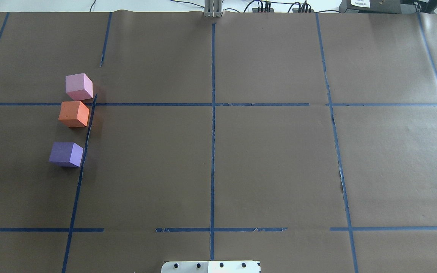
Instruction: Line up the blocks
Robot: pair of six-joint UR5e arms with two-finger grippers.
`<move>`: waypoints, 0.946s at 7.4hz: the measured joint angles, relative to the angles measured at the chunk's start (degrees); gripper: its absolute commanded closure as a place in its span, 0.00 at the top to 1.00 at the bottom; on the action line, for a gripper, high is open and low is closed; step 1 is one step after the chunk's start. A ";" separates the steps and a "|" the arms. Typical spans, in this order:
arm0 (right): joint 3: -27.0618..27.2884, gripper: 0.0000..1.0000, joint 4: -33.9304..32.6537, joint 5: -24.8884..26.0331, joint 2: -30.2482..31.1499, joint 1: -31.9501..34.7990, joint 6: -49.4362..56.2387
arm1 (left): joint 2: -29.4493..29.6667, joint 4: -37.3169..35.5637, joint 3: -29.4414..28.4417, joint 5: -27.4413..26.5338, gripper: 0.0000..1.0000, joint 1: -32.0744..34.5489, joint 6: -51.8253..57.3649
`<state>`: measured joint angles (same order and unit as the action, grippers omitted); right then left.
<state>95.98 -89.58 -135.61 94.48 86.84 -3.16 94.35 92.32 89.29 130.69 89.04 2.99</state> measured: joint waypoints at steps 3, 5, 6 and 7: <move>0.00 1.00 0.01 0.00 0.00 0.00 0.00 | -0.62 3.65 -2.83 0.55 1.00 -0.01 -5.00; 0.00 1.00 0.00 0.00 0.00 0.00 0.00 | -0.64 4.42 -3.22 1.46 1.00 -0.01 -5.24; 0.00 1.00 0.01 0.00 0.00 0.00 0.00 | -0.61 4.48 -3.10 1.89 1.00 -0.01 -5.12; 0.00 1.00 0.02 0.00 0.00 0.00 0.00 | -0.60 4.45 -2.85 2.09 1.00 -0.01 -5.06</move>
<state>95.98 -89.57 -135.61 94.48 86.84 -3.16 93.75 96.77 86.44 132.78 89.03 -2.06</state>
